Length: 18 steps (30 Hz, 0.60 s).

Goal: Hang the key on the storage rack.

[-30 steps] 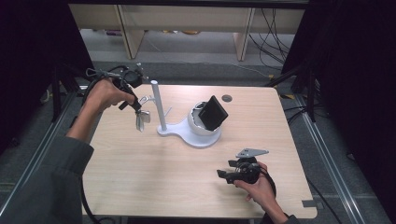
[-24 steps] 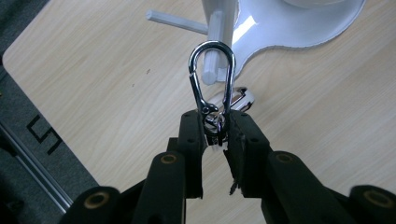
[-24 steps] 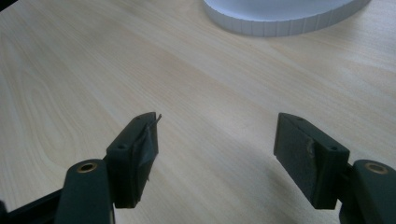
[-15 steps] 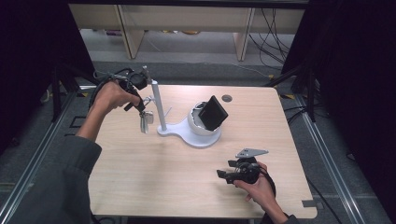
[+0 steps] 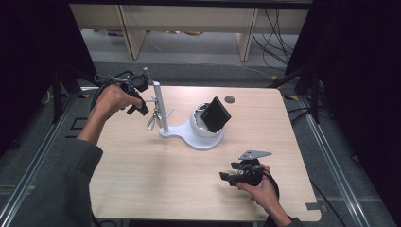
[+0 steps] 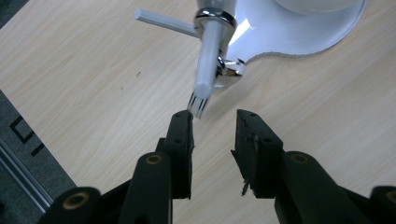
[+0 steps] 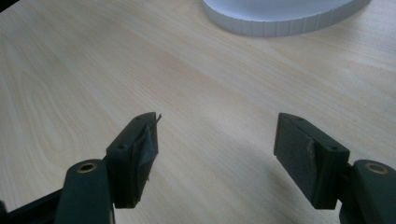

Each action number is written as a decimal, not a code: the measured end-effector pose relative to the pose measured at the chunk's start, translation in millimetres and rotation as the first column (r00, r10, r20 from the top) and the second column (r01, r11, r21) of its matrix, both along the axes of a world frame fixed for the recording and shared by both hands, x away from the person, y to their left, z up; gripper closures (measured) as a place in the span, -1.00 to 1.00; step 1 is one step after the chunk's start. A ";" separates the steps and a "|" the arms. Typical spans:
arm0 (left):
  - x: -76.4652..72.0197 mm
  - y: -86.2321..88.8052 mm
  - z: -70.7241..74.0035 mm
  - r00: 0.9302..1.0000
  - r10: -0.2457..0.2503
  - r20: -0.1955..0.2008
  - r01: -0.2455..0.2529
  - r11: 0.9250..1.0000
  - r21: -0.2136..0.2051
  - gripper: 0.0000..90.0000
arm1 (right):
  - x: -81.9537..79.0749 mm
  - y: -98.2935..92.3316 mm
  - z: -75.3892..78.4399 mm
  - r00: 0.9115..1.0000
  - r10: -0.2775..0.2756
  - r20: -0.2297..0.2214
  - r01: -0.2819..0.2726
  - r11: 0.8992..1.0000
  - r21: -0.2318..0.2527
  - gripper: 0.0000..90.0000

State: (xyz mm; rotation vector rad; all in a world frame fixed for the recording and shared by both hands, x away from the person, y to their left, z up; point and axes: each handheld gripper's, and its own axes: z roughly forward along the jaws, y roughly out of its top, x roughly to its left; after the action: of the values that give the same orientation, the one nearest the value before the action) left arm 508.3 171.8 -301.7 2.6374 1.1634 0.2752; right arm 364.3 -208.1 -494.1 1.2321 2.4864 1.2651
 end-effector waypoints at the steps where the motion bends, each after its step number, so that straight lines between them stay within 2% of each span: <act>1: -1.3 -0.2 0.0 1.000 0.008 0.002 -0.008 1.000 -0.005 0.45 | 0.1 -0.1 -0.1 1.000 0.005 -0.003 -0.005 1.000 0.004 -0.30; 3: -2.5 1.6 1.1 1.000 0.004 0.009 -0.004 1.000 -0.012 0.44 | -0.2 -0.1 0.0 1.000 -0.008 -0.011 0.008 1.000 -0.007 -0.30; 5: -3.5 3.0 1.2 1.000 0.001 0.010 -0.001 1.000 -0.017 0.42 | -1.8 1.2 0.9 0.999 -0.026 -0.023 0.026 1.000 0.004 -0.30; 9: -7.8 4.4 1.3 1.000 0.004 0.021 -0.003 1.000 -0.030 0.38 | -0.9 0.6 0.6 1.000 -0.015 -0.006 0.015 1.000 -0.009 -0.30; 11: -9.3 5.1 1.1 1.000 -0.012 0.015 0.013 0.999 -0.033 0.37 | 0.1 -0.6 0.8 1.000 -0.012 0.019 0.012 1.000 -0.019 -0.30; 16: -14.1 6.1 -0.9 1.000 -0.020 0.018 0.021 0.999 -0.039 0.32 | 1.5 0.5 -0.9 1.000 0.006 0.001 -0.006 1.000 0.004 -0.30; 18: -15.7 7.9 -0.5 1.000 -0.006 0.028 0.007 0.999 -0.051 0.30 | 0.6 -0.1 0.2 1.000 -0.015 -0.001 0.015 1.000 -0.015 -0.30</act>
State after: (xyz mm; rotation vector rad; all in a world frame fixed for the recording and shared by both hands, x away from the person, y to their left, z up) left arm 492.6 179.7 -302.2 2.5846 1.1376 0.2772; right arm 364.9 -208.2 -494.0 1.2461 2.4776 1.2408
